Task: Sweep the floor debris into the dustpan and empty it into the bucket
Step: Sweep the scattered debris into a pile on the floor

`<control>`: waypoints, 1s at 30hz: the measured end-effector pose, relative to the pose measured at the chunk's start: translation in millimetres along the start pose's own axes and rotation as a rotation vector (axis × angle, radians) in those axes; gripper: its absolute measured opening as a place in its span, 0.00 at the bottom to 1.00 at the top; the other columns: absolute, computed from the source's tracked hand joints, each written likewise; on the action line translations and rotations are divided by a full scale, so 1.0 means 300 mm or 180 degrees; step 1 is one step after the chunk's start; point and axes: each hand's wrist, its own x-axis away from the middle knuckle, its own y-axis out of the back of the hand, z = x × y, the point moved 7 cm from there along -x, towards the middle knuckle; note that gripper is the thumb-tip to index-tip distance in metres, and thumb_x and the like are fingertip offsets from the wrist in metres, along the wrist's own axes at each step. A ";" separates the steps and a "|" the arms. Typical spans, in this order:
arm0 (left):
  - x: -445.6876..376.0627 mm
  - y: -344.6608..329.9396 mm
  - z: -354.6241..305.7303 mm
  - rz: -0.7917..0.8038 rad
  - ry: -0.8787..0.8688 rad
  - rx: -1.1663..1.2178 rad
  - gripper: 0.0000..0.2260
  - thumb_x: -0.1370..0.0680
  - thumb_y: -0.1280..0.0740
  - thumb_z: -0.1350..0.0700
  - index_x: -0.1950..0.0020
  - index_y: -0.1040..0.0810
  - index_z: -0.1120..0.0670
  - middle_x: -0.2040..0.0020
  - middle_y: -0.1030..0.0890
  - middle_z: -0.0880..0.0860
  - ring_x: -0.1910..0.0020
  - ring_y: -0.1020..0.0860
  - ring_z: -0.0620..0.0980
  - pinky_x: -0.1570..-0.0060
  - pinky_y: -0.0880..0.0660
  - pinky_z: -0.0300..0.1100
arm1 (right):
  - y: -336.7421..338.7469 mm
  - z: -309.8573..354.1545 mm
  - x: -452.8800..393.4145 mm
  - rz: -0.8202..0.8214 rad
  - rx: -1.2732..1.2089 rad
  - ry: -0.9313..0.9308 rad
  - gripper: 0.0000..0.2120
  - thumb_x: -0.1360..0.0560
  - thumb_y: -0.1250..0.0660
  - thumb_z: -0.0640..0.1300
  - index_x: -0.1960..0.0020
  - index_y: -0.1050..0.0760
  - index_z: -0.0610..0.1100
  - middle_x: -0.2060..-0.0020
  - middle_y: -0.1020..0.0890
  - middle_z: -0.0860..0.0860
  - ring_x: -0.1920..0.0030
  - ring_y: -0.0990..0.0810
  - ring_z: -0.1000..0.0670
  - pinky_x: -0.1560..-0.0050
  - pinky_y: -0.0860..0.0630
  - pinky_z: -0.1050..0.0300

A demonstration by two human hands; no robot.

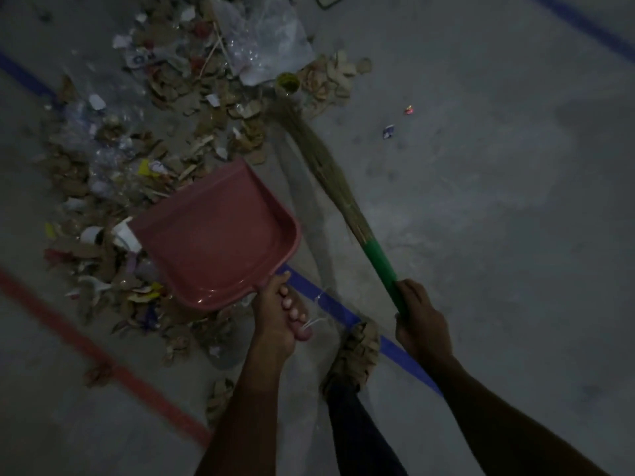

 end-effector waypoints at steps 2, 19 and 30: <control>-0.003 -0.064 -0.001 0.0008 -0.0011 -0.0003 0.16 0.20 0.38 0.58 0.66 0.37 0.52 0.80 0.38 0.47 0.84 0.40 0.45 0.81 0.40 0.34 | 0.069 -0.045 -0.027 -0.0170 -0.0055 -0.0056 0.34 0.34 0.27 0.34 0.30 0.31 0.41 0.32 0.30 0.48 0.60 0.21 0.44 0.70 0.26 0.56; -0.167 -0.391 0.025 0.0694 0.0224 -0.0271 0.17 0.23 0.35 0.58 0.70 0.35 0.51 0.79 0.37 0.48 0.82 0.39 0.46 0.80 0.39 0.35 | 0.203 -0.203 -0.586 0.0329 0.0509 -0.0639 0.30 0.29 0.29 0.37 0.31 0.38 0.41 0.31 0.38 0.46 0.67 0.27 0.45 0.69 0.26 0.52; -0.200 -0.375 -0.242 0.0391 0.0153 0.0055 0.16 0.20 0.41 0.60 0.67 0.38 0.52 0.80 0.39 0.48 0.84 0.41 0.45 0.82 0.41 0.33 | 0.164 0.051 -0.480 0.0016 0.0081 0.0300 0.32 0.32 0.30 0.35 0.29 0.33 0.39 0.32 0.31 0.43 0.60 0.21 0.43 0.70 0.23 0.54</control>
